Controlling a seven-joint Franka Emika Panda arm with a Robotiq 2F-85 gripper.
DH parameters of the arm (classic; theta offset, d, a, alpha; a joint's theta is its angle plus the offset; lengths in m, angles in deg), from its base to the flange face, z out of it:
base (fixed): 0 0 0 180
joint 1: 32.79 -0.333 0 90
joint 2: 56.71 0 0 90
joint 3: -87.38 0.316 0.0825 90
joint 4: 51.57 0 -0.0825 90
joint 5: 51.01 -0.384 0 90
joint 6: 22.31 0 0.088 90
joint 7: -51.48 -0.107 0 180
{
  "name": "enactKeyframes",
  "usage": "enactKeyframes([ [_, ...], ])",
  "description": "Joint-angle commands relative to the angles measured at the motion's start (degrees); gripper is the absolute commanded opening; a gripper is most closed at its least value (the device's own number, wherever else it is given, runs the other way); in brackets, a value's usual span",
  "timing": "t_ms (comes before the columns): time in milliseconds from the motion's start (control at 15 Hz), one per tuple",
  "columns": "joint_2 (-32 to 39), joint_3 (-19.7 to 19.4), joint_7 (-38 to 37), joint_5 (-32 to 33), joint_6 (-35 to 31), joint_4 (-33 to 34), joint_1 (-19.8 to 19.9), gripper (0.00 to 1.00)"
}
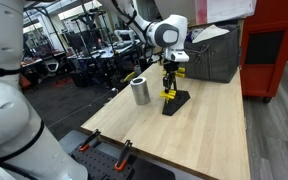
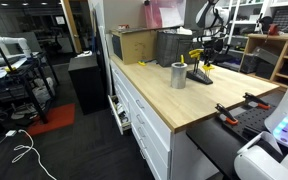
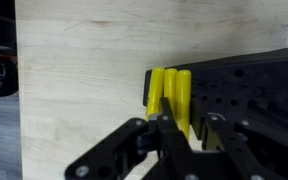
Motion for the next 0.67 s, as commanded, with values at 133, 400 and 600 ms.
enactKeyframes([
  [133,-2.03,-0.26,-0.48,2.14,-0.70,-1.27,-0.67,0.06],
  [400,-2.33,-0.19,0.01,4.39,-0.93,-1.50,-1.39,0.31],
  [600,-2.59,-0.09,0.18,5.65,-1.42,-1.67,-1.70,0.06],
])
